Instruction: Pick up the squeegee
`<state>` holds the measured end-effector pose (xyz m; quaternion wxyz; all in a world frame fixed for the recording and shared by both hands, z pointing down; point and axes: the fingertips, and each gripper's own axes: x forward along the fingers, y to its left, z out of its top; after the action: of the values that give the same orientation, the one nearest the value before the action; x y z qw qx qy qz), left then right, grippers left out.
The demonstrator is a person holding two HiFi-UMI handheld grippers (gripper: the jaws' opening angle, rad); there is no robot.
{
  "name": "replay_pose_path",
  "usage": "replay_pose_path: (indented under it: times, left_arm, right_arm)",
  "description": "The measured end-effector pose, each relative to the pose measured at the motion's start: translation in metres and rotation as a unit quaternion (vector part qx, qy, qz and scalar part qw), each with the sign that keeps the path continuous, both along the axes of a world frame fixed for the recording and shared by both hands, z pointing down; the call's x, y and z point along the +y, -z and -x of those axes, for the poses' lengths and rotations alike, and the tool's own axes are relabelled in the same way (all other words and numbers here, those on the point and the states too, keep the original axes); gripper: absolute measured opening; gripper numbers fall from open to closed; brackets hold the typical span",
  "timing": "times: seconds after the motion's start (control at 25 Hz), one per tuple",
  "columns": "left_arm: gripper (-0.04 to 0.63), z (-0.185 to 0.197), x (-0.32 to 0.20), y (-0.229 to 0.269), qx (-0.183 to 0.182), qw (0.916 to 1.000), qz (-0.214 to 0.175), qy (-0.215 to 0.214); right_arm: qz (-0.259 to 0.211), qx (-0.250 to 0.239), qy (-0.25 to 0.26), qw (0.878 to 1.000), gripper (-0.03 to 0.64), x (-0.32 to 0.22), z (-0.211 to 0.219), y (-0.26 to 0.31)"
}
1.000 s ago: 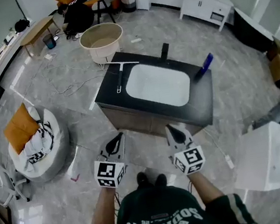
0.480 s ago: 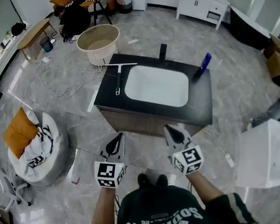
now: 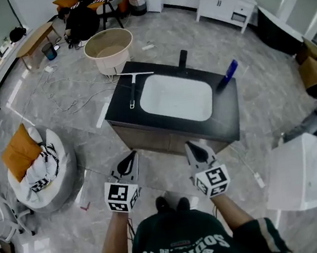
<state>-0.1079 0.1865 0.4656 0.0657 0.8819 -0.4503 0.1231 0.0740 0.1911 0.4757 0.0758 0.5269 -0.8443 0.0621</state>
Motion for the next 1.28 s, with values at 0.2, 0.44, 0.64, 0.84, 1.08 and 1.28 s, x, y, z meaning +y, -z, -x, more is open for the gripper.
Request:
replay_pose_path:
  times: [0.2, 0.44, 0.64, 0.84, 1.08, 1.28]
  left_arm:
    - [0.002, 0.006, 0.001, -0.002, 0.002, 1.0000, 0.003, -0.001]
    - [0.002, 0.016, -0.003, -0.004, 0.002, 1.0000, 0.001, -0.007]
    - [0.002, 0.019, -0.005, -0.006, 0.004, 0.9999, -0.001, -0.013]
    - [0.002, 0.016, -0.007, -0.004, 0.010, 0.9998, -0.004, -0.017]
    - [0.002, 0.011, -0.019, -0.009, 0.014, 0.9997, -0.001, -0.021]
    - [0.002, 0.008, -0.041, -0.012, 0.015, 0.9997, 0.003, -0.020]
  right_arm:
    - [-0.003, -0.002, 0.004, 1.000, 0.000, 0.001, 0.009, 0.003]
    - [-0.002, -0.007, -0.007, 1.000, 0.000, 0.001, 0.016, -0.001]
    - [0.003, -0.005, -0.015, 1.000, 0.000, 0.005, 0.019, -0.005]
    - [0.004, -0.005, -0.021, 1.000, 0.000, 0.004, 0.019, -0.005]
    - [0.006, -0.006, -0.026, 1.000, 0.000, -0.006, 0.018, -0.006]
    - [0.018, -0.005, -0.026, 1.000, 0.000, -0.030, 0.016, -0.013]
